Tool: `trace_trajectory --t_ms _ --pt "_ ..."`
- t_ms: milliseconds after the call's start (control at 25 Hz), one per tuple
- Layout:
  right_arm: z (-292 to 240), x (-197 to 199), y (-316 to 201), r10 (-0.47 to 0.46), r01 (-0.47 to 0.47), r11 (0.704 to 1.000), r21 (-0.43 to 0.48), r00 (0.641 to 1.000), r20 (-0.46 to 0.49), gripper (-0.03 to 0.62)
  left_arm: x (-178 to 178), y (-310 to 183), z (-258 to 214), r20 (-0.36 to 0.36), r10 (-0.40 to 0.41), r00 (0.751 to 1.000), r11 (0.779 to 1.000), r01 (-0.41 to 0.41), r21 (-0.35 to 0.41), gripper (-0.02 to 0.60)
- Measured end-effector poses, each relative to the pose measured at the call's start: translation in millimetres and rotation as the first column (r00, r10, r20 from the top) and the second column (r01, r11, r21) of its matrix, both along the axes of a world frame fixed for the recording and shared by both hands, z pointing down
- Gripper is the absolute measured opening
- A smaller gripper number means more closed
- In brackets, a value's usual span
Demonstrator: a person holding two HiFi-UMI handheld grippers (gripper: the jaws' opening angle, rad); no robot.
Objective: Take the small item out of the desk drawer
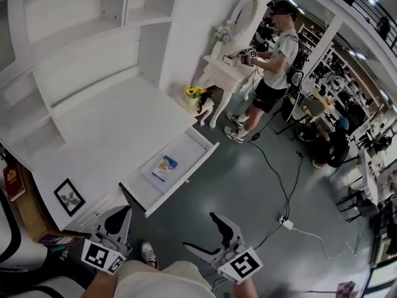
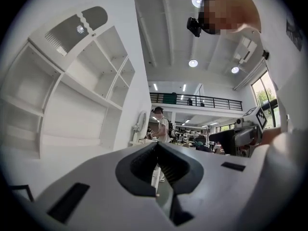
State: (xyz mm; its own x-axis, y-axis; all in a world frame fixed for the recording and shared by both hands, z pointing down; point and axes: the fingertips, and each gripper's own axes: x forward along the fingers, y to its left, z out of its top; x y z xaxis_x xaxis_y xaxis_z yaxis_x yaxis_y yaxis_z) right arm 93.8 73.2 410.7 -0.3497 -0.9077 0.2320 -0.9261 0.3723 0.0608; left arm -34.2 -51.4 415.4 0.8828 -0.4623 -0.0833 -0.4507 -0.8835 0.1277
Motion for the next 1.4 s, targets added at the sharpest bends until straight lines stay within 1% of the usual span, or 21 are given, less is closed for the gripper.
trace_trajectory --t_ms 120,240,360,480,600,760,840,920,1000,1120,1240,1400 --pt "5 9 -17 0.021 -0.021 1.0 -0.023 1.0 -0.001 0.465 13 -24 -2 -0.015 0.011 1.0 1.0 -0.011 -0.012 0.015" --pt "12 27 -34 0.039 -0.038 0.998 -0.047 0.999 0.016 0.465 25 -39 4 -0.002 0.014 1.0 1.0 -0.014 -0.026 0.015" --pt "23 46 -52 0.026 -0.025 0.998 -0.065 1.0 0.011 0.465 35 -55 10 0.014 -0.009 1.0 0.999 0.009 -0.036 0.015" --pt "35 64 -77 -0.012 0.008 0.996 -0.09 0.999 -0.038 0.465 44 -74 15 0.027 -0.049 0.998 0.998 0.051 -0.044 0.015" --pt "45 80 -104 -0.077 0.066 0.991 -0.115 0.993 -0.091 0.465 54 -92 12 0.029 -0.113 0.993 0.992 0.114 -0.047 0.015" --pt "57 111 -138 -0.152 0.125 0.981 -0.149 0.969 -0.192 0.465 74 -107 -4 0.035 -0.167 0.985 0.986 0.167 -0.008 0.015" --pt "70 124 -155 -0.2 0.159 0.972 -0.171 0.946 -0.256 0.465 79 -115 -12 0.041 -0.203 0.978 0.979 0.203 0.011 0.015" --pt "88 132 -169 -0.262 0.21 0.959 -0.19 0.913 -0.312 0.465 79 -119 -14 0.051 -0.247 0.968 0.969 0.246 0.021 0.015" --pt "105 136 -182 -0.32 0.258 0.942 -0.214 0.883 -0.343 0.465 75 -120 -9 0.068 -0.291 0.954 0.957 0.29 0.014 0.015" --pt "132 139 -201 -0.401 0.322 0.911 -0.259 0.839 -0.368 0.465 64 -117 5 0.099 -0.361 0.927 0.931 0.364 -0.018 0.015" --pt "162 143 -223 -0.48 0.383 0.874 -0.3 0.779 -0.403 0.465 56 -117 14 0.12 -0.424 0.898 0.902 0.431 -0.035 0.015" --pt "201 150 -255 -0.544 0.425 0.838 -0.343 0.699 -0.464 0.464 47 -111 22 0.14 -0.489 0.861 0.865 0.499 -0.047 0.015"
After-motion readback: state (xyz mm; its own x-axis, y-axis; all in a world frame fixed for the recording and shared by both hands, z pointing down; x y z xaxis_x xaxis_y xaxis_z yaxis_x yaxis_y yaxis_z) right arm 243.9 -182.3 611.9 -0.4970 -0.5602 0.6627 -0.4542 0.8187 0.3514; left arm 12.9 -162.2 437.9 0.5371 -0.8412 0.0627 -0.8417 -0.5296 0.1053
